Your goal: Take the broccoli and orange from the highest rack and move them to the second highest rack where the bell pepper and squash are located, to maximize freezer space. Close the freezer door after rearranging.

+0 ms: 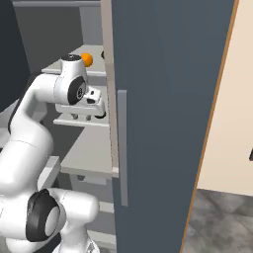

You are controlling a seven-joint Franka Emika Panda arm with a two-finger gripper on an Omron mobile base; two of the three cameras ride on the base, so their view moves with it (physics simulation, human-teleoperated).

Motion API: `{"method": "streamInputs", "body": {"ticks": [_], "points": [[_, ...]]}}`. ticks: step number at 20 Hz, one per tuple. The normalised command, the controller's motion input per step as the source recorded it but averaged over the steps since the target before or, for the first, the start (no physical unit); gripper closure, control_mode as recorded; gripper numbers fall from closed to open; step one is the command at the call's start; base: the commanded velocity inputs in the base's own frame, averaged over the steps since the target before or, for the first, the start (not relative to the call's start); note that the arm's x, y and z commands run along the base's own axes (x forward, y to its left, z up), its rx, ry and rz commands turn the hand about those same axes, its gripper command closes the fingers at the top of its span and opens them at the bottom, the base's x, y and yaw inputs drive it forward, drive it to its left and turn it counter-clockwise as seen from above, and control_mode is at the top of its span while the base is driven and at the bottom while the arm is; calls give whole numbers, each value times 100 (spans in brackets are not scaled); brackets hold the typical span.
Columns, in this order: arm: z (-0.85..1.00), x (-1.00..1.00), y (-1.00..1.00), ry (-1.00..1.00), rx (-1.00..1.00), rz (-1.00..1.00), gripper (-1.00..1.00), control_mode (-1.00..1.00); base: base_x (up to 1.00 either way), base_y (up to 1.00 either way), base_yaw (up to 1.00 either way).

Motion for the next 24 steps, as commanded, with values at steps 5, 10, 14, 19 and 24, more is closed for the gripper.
{"method": "streamInputs", "body": {"ticks": [5,10,14,19,24], "points": [[-1,-2,0,-1,0,0,-100,100,-30,-5,-1],[0,0,0,0,0,0,-100,100,-32,-14,1],[0,0,0,0,0,0,-100,100,21,-50,27],[0,0,0,0,0,0,-100,100,20,-35,23],[0,0,0,0,0,0,-100,100,46,-2,27]]}}
